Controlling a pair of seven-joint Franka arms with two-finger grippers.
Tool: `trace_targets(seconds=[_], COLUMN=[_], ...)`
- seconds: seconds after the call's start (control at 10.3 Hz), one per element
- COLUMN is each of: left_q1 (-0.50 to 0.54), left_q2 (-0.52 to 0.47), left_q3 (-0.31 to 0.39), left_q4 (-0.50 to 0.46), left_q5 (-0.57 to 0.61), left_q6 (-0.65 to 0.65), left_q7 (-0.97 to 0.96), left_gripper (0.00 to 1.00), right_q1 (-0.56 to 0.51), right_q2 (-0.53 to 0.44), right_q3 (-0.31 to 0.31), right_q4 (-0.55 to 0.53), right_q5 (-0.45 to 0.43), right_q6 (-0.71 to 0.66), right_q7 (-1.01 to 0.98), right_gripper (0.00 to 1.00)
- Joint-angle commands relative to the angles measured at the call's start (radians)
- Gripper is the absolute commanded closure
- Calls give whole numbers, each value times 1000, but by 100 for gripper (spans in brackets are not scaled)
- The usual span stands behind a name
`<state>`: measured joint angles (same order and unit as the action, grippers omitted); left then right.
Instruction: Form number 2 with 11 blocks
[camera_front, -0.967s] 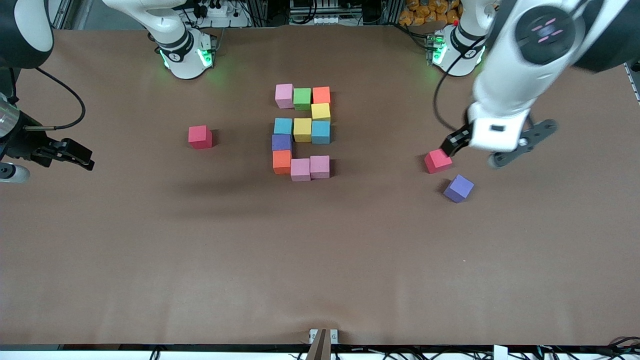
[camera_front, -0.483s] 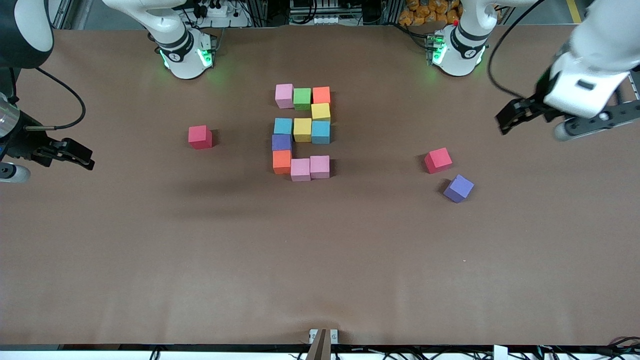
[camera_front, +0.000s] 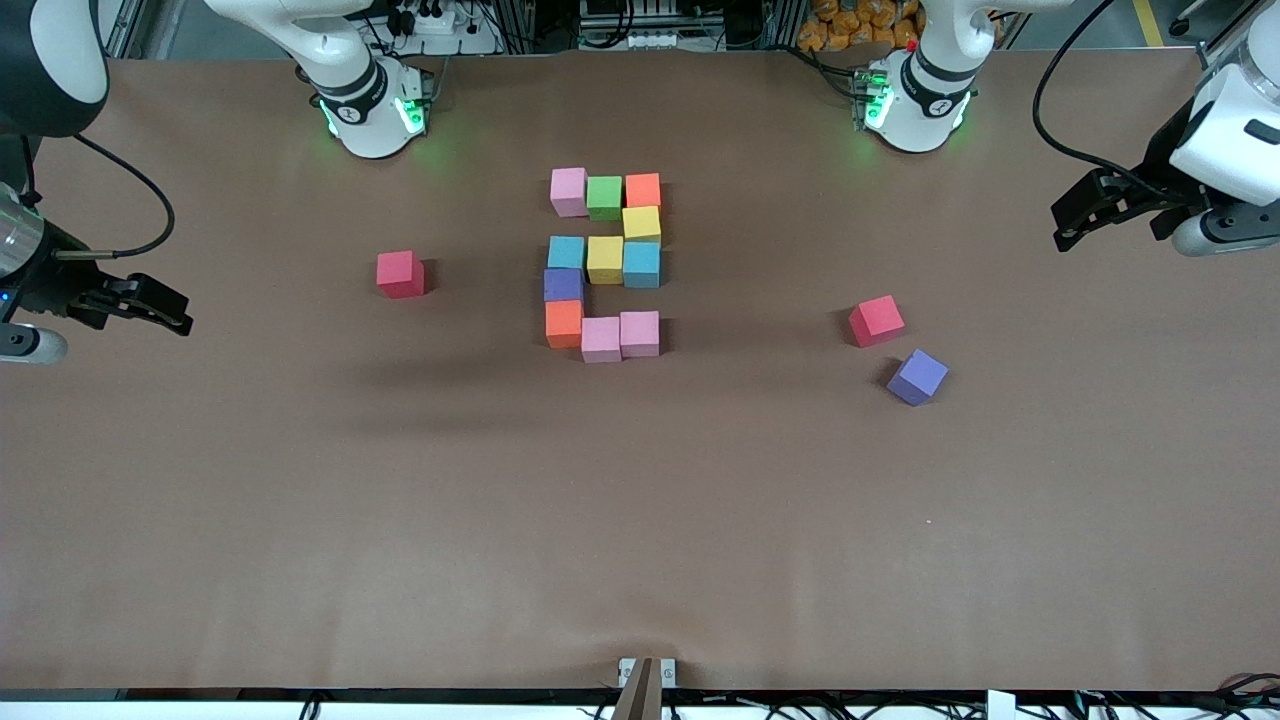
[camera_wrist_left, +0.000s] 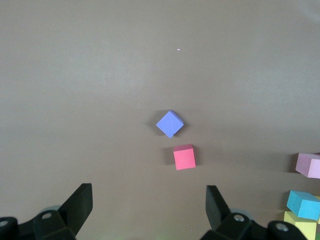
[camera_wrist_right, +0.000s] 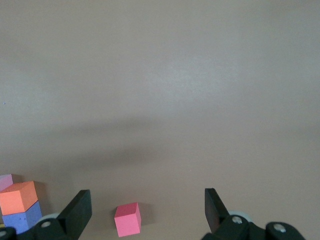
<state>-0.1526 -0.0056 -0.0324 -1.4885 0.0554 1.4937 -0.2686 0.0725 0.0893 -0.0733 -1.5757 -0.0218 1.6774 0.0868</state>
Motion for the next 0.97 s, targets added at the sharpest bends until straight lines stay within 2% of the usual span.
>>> trace_targets(seconds=[0.0,0.19,0.87], left_q1=[5,5,7], left_q2=[-5,-5,4], left_q3=[0,0,-1], left_q4=[11,14,22], left_q5=[-17,-12,-23], left_q6=[-33,-44,-43], left_q7=[63,132,134], left_gripper=[0,0,0], right_q1=[6,4,3], right_q2=[4,4,3], right_q3=[6,6,4], right_q4=[11,11,11], right_q5=[-3,-1,-3], right_q6=[-10,-10,-13], right_q7=[7,7,5], right_gripper=[0,0,0])
